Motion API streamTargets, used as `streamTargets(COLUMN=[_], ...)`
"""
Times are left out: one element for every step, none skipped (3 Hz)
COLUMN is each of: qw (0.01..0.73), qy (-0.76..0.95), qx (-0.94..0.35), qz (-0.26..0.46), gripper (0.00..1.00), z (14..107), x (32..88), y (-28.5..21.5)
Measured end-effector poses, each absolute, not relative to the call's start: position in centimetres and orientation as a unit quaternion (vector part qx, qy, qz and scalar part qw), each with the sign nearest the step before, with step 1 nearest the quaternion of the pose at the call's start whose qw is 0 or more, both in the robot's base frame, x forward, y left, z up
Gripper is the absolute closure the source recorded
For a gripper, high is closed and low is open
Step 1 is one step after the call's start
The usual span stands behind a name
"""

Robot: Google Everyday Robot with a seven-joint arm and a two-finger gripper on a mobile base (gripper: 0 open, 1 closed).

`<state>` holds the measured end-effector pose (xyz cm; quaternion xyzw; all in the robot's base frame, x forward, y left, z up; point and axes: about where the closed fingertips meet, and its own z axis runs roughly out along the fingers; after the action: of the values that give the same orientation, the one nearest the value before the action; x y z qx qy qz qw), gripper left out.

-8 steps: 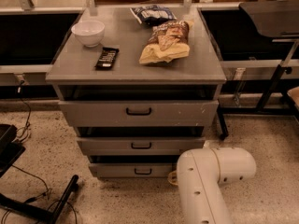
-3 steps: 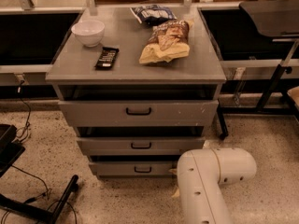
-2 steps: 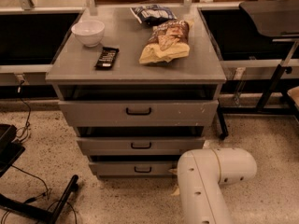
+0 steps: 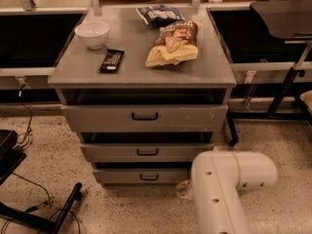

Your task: Close bottom drawer

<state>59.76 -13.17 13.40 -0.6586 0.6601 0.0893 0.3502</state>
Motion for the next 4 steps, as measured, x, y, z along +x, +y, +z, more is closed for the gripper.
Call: streamTargets(qw=[0.349,0.344,0.328,0.299], qy=[0.667,0.672,0.644,0.599], qx=[-0.656,-0.655,-0.692,-0.739], qz=[0.056,0.029,-0.005,-0.076], gripper=[0.89,1.0,1.0,1.0], z=[18.4,24.6,31.3,38.8], x=[57.7,54.0,49.2,46.3], y=[-14.2,-16.0,-17.3,-20.0])
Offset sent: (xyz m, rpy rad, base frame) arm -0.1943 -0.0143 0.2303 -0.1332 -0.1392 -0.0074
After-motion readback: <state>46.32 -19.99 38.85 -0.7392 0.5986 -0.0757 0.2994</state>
